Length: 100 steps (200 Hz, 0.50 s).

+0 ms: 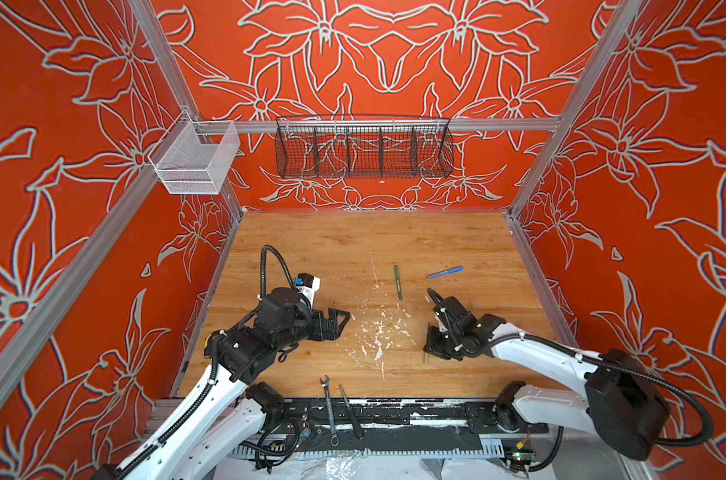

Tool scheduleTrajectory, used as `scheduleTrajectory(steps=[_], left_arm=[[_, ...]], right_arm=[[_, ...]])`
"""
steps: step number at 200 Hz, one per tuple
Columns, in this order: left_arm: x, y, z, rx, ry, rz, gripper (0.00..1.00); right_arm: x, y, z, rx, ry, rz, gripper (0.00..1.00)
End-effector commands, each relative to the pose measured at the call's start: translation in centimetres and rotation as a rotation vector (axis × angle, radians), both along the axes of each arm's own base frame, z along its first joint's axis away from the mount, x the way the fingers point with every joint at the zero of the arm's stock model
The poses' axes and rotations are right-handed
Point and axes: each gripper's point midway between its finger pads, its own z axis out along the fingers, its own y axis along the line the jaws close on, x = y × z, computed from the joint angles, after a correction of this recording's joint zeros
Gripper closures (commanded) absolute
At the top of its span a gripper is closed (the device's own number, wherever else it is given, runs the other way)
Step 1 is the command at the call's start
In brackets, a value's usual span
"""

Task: Insert the pens into the pen caps

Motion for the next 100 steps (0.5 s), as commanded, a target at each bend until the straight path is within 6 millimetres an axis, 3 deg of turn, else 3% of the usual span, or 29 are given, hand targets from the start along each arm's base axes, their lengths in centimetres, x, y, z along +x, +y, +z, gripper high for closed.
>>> scheduleTrajectory(steps=[1,25,59,100], left_arm=[[-0.2,-0.3,-0.7,-0.007,0.002,-0.021,0.03],[-0.4,-0.7,-1.0,-0.029,0.007,-0.039,0.03],[-0.3,-1.1,-1.7,-0.027,0.009,-0.047,0.03],[-0.2,-1.5,-3.3,0.018,0.036,-0.047,0.03]], right_arm=[[1.4,1.0,0.3,0.018,-0.051,-0.055,0.94],[1.6,2.4,0.2,0.036,-0.064,-0.037,0.93],[1.4,2.5,-0.7,-0.02,-0.062,-0.004,0.92],[1.3,2.1,-0.6,-0.088,-0.078,0.036,0.71]])
